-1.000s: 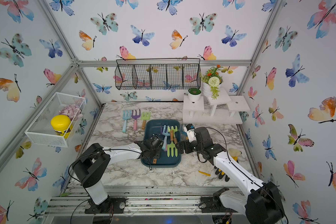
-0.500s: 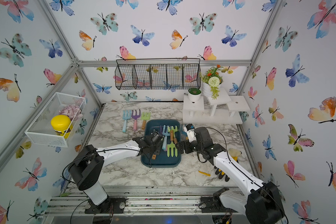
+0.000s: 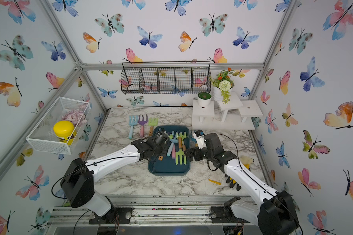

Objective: Take the hand rake out of the storage box
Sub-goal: Pick up the rake from the storage box.

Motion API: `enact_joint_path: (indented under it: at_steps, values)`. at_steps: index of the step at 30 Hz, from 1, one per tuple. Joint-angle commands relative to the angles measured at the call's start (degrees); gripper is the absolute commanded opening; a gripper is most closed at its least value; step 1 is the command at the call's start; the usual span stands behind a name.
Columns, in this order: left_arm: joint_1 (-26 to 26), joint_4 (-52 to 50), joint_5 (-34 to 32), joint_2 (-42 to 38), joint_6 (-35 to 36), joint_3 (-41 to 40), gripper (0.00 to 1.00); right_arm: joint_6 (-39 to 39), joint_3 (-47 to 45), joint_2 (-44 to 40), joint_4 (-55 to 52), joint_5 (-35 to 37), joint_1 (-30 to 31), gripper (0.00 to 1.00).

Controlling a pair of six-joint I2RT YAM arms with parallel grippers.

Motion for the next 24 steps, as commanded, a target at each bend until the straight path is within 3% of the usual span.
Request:
enact_joint_path:
  at_steps: [1, 8, 17, 19, 21, 24]
  values:
    - [2.42, -3.76, -3.67, -4.61, 2.10, 1.06, 0.25, -0.35, -0.92, -0.86, -0.51, -1.13, 0.07, 0.98]
    - [10.56, -4.29, -2.06, -10.88, 5.10, -4.70, 0.25, -0.35, -1.09, -0.86, -0.34, -1.35, 0.07, 0.98]
    - [20.88, -4.72, -1.52, -8.63, 9.93, -8.24, 0.25, -0.35, -2.44, -1.02, 0.28, -2.35, 0.07, 0.98]
    - [22.35, -4.64, -2.60, -7.92, 10.70, -8.61, 0.24, -0.28, -3.05, -1.00, 0.20, -3.00, 0.07, 0.98]
    - [23.39, -4.81, -2.34, -7.04, 11.25, -8.32, 0.14, -0.27, -3.91, -1.44, 0.27, -3.37, 0.07, 0.98]
    - [24.54, -5.55, -3.02, -4.54, 12.02, -7.01, 0.13, -0.11, -5.25, -2.23, 0.58, -3.98, 0.07, 0.98]
